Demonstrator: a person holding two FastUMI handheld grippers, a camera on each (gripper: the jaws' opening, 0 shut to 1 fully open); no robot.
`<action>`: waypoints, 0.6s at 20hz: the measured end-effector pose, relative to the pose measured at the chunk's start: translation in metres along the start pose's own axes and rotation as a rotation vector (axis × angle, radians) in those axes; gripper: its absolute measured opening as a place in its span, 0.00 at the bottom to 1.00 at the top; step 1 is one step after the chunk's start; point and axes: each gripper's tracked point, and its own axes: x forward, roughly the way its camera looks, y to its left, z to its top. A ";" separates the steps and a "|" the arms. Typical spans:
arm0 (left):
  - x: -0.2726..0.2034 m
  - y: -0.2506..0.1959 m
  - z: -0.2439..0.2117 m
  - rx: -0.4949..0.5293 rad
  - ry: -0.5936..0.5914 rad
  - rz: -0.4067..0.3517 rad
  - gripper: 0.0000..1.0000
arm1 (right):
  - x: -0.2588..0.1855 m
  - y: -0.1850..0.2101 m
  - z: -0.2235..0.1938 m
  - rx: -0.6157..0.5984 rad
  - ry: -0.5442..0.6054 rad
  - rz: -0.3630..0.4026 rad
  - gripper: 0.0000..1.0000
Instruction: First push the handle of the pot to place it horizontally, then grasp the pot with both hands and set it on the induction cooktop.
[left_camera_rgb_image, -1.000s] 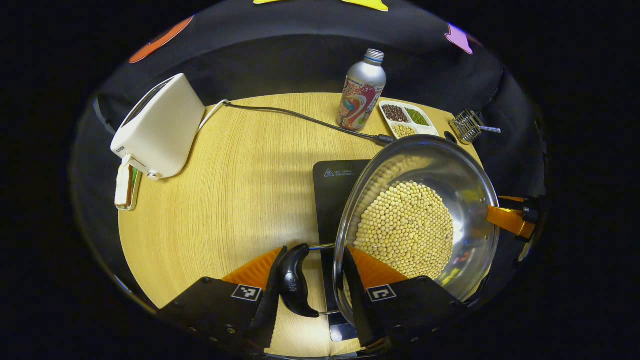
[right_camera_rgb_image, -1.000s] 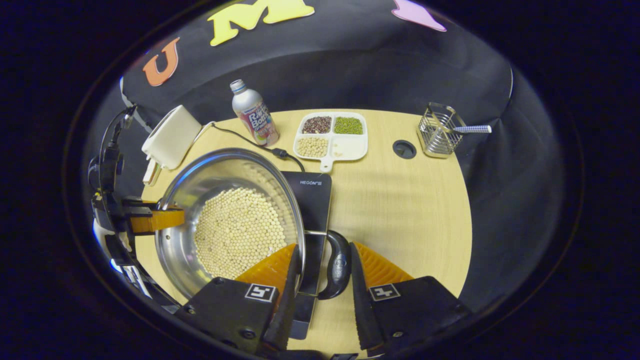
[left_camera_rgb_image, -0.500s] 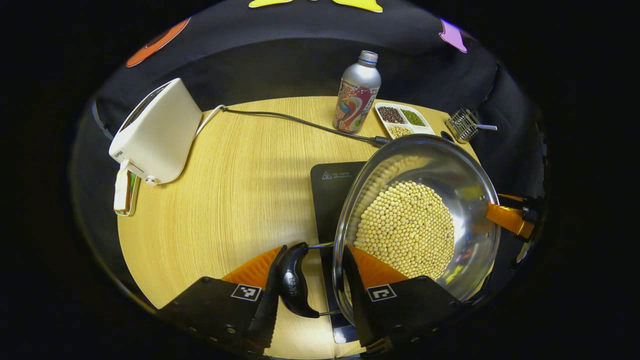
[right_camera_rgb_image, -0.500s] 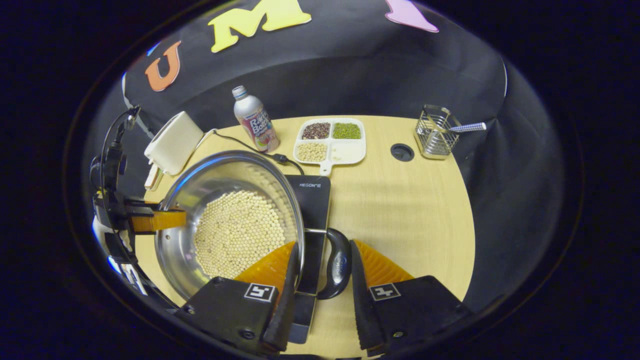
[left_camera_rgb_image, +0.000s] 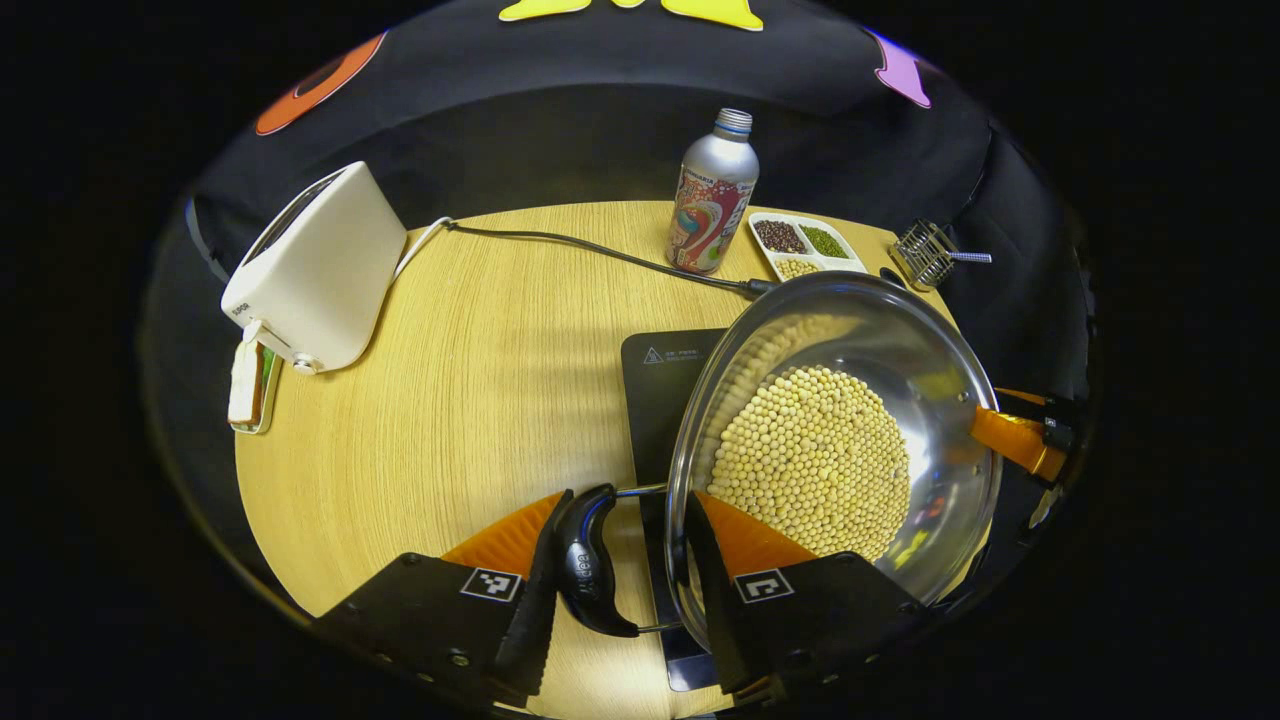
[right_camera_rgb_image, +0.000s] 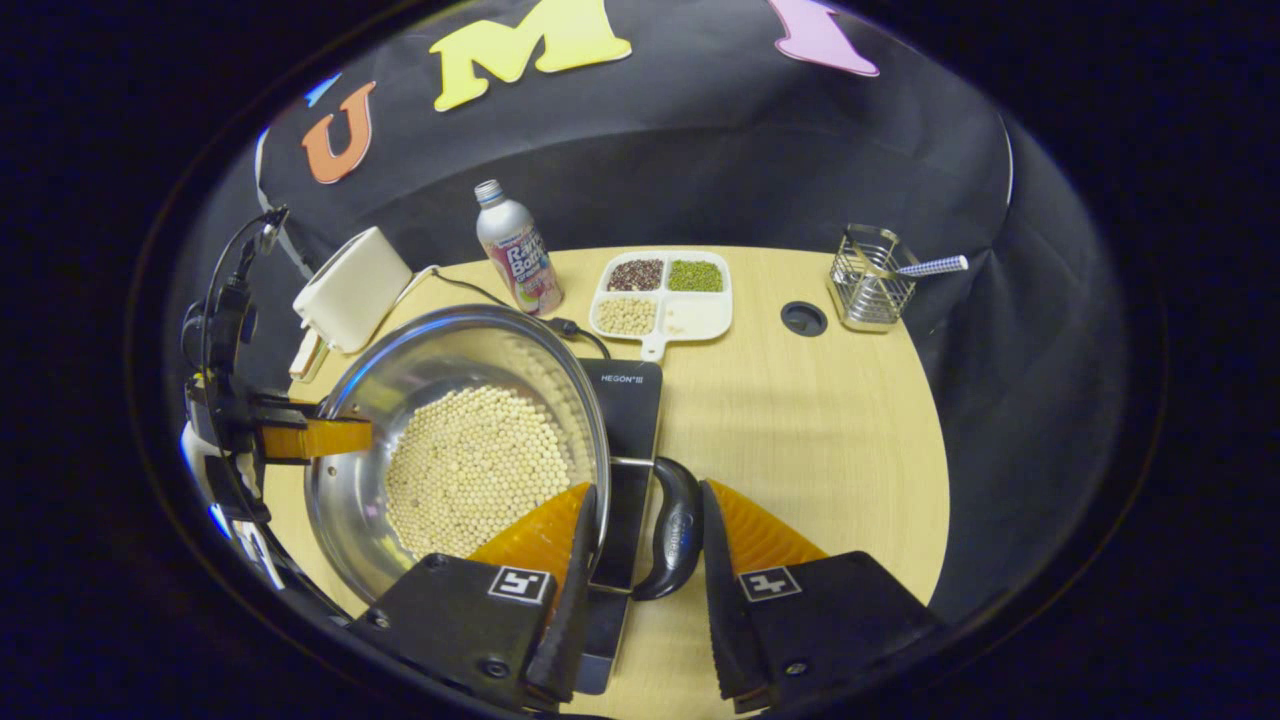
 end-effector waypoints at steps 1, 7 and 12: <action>0.000 0.001 0.000 0.006 -0.004 0.002 0.64 | 0.001 0.001 0.001 0.006 -0.014 0.007 0.54; -0.036 0.015 0.025 0.065 -0.245 0.106 0.99 | -0.026 -0.014 0.013 -0.006 -0.200 -0.076 0.80; -0.063 0.010 0.018 0.065 -0.368 0.133 0.97 | -0.047 0.001 -0.003 -0.052 -0.261 -0.073 0.85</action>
